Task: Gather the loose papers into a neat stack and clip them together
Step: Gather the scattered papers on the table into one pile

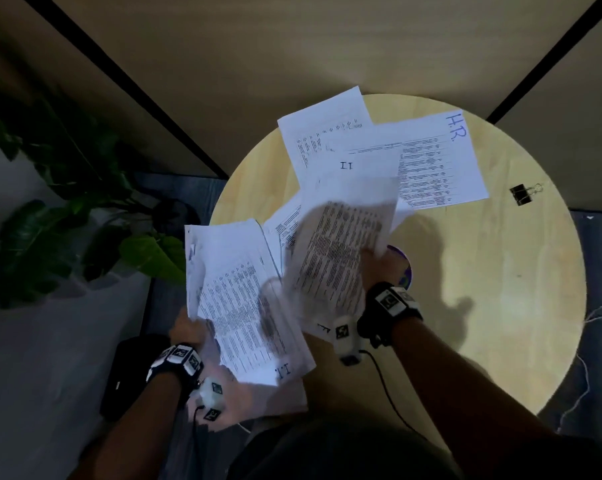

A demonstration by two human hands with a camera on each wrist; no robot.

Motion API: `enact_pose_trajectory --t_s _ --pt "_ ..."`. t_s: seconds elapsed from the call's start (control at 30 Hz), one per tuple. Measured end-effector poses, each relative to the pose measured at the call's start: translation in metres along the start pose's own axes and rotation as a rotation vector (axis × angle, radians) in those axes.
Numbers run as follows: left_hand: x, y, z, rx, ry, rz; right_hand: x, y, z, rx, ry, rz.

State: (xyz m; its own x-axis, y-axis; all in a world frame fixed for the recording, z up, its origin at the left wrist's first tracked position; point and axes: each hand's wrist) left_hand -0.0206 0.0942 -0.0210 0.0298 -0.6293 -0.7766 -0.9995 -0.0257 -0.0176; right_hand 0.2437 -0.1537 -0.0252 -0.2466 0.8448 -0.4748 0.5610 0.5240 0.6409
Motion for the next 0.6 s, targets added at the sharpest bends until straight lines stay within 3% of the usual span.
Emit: enact_pose_trajectory --t_s 0.17,0.27,0.43,0.6 --pt "0.01 0.002 -0.022 0.125 -0.099 -0.044 0.02 0.028 -0.013 0.096 0.028 0.047" --pt "0.011 0.002 -0.024 0.126 -0.09 -0.054 0.026 0.032 -0.006 0.128 0.079 0.001" --pt "0.014 0.003 -0.024 0.179 -0.085 -0.019 0.038 0.044 0.001 0.155 -0.039 -0.282" --pt "0.015 -0.002 -0.027 0.188 -0.069 -0.017 0.041 0.046 0.013 0.069 0.012 -0.331"
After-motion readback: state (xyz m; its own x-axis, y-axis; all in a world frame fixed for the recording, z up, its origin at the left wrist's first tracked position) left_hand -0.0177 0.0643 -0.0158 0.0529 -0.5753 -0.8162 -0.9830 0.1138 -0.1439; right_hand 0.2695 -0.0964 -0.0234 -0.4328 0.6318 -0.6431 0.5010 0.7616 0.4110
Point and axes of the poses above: each hand's wrist, its own z-axis towards the middle knuckle, its own x-axis out of the palm, y = z × x, and after that the axes turned 3 degrees about z, right-handed
